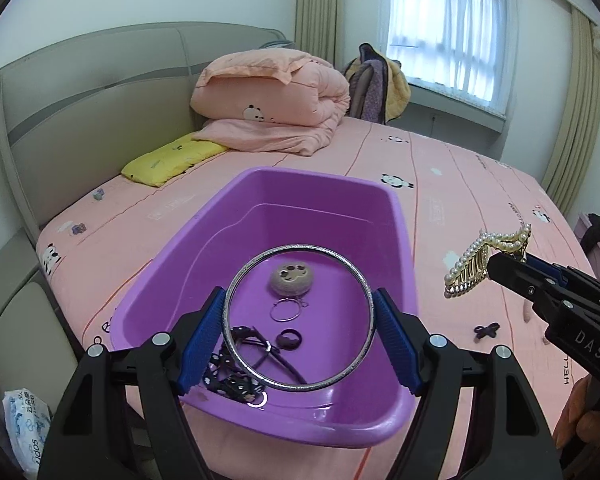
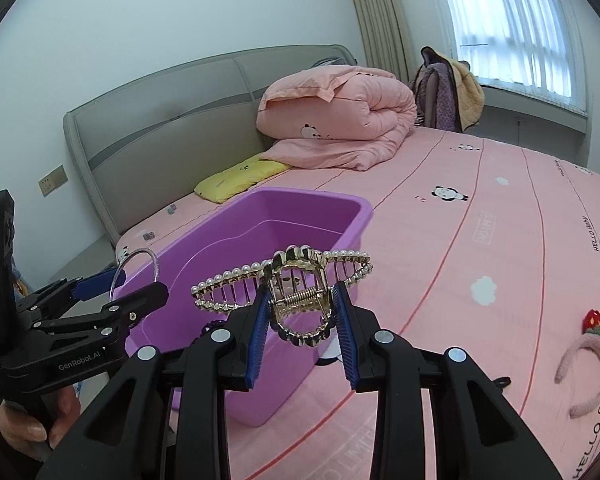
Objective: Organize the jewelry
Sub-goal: 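Carry the bangle into the tub and release while right drops the hair claw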
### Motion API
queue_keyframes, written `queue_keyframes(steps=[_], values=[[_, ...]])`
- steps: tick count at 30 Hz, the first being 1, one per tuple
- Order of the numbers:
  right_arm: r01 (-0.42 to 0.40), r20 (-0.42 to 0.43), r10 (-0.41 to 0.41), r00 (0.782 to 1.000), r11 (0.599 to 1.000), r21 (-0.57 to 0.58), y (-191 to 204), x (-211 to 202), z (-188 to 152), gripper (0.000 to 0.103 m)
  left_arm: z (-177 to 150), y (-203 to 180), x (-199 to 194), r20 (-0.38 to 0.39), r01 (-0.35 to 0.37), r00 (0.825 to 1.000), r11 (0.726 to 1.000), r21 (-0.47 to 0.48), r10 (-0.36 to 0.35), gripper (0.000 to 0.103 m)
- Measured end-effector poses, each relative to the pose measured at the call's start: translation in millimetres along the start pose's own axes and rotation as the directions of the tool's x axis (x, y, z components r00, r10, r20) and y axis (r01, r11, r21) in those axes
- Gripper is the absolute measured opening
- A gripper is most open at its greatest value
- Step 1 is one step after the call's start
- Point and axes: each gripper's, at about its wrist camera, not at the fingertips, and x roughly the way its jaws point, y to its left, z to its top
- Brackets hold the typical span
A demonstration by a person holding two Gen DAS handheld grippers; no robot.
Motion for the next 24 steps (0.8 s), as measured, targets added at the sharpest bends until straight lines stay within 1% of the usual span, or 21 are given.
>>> queue_keyframes(steps=[6, 9, 13, 19, 24], values=[[-0.016, -0.07, 0.012, 0.997, 0.998, -0.057, 26, 52, 13, 0.031, -3, 30, 25, -0.053, -0.033, 0.998, 0.999, -0.039, 0.031, 0.071], [-0.017, -0.102, 0.008, 0.995, 0.997, -0.081, 37, 70, 16, 0.031, -3, 33, 37, -0.074, -0.04, 0.997, 0.998, -0.042, 0.037, 0.071], [-0.008, -0.154, -0.006, 0.988, 0.996, -0.091, 42, 98, 19, 0.031, -2, 33, 56, -0.111, -0.05, 0.993, 0.998, -0.037, 0.046, 0.071], [0.012, -0.218, -0.032, 0.975, 0.995, -0.094, 44, 127, 19, 0.031, -6, 40, 79, -0.178, -0.071, 0.982, 0.996, -0.054, 0.061, 0.071], [0.023, -0.241, -0.045, 0.97, 0.995, -0.093, 43, 138, 18, 0.031, -13, 50, 89, -0.219, -0.098, 0.972, 0.992, -0.078, 0.079, 0.071]])
